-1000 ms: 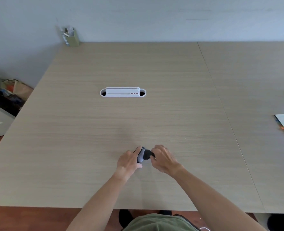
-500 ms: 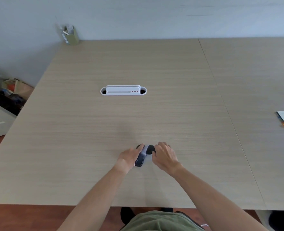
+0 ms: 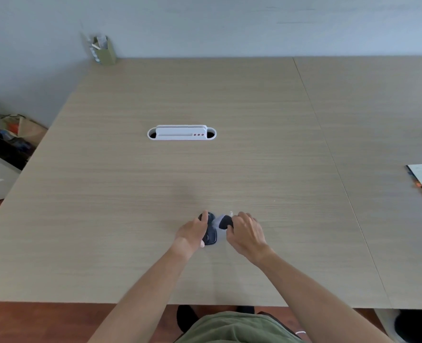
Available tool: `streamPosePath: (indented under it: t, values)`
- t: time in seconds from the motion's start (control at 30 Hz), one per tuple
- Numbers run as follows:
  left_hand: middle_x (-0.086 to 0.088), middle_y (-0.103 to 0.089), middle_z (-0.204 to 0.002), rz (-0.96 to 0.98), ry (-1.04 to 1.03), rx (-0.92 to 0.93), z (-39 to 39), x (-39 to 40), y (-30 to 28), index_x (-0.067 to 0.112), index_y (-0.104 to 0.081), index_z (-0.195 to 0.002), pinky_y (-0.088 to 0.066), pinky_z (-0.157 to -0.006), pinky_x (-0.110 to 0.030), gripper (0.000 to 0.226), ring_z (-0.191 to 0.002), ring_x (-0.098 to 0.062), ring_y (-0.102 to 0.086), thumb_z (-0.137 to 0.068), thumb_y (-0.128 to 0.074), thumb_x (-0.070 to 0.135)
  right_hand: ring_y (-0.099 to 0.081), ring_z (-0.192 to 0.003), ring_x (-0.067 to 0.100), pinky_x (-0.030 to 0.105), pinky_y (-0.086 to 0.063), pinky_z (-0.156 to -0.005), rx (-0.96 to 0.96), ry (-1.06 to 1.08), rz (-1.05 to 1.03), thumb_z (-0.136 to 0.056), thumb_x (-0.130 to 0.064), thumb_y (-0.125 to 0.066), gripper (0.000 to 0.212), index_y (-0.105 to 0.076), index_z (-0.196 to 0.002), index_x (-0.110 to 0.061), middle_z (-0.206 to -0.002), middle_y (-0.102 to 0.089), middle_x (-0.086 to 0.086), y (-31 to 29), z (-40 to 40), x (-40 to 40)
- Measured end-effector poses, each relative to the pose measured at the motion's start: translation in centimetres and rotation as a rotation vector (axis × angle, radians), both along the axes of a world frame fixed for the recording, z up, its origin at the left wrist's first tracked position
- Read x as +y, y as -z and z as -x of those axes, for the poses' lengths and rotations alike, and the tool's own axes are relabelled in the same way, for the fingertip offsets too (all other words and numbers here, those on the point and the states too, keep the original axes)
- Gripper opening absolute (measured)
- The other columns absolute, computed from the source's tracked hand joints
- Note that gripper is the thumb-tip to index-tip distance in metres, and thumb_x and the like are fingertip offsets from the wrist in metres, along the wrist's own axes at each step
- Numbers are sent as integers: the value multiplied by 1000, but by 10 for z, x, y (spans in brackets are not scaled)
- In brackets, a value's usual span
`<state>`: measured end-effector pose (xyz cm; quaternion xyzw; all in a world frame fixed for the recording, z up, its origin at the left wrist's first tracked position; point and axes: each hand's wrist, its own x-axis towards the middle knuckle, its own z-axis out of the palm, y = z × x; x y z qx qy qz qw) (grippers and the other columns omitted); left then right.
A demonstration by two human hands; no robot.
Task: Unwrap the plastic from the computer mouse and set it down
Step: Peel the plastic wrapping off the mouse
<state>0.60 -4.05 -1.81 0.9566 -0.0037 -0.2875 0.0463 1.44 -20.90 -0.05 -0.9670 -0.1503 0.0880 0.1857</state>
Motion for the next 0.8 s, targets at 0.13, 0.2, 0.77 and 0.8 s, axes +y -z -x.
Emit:
streamPosePath:
  t: [0.13, 0.2, 0.77, 0.8]
  values:
    - [-15, -63, -114, -7, -48, -38, 5, -3, 4, 4, -7, -153, -48, -70, -36, 92, -98, -33, -66, -85, -69, 16, -53, -76, 26, 28, -32, -64, 108, -227, -32, -83, -17, -51, 17, -51, -68, -9, -76, -53, 7, -6, 7, -1]
    - [-16, -62, -116, -9, -53, -38, 4, -4, 4, 2, -6, -153, -48, -70, -36, 94, -99, -33, -66, -85, -70, 20, -54, -79, 27, 27, -33, -66, 107, -247, -8, -84, -17, -51, 16, -52, -70, -9, -79, -54, 7, -4, 5, -3]
    - [-14, -61, -121, -86, -60, -7, 2, -10, -1, -8, -20, -144, -50, -79, -34, 94, -109, -31, -62, -77, -79, 23, -55, -91, 28, 35, -43, -81, -25, -92, 65, -87, -14, -47, 19, -62, -88, -2, -94, -62, 11, -6, -8, -13]
    - [-13, -61, -121, -105, -43, -20, 2, -9, -1, -7, -26, -140, -50, -80, -34, 85, -109, -30, -62, -78, -78, 19, -55, -90, 27, 35, -44, -80, -24, -105, 41, -87, -15, -48, 19, -62, -87, -3, -93, -61, 11, -7, -7, -15]
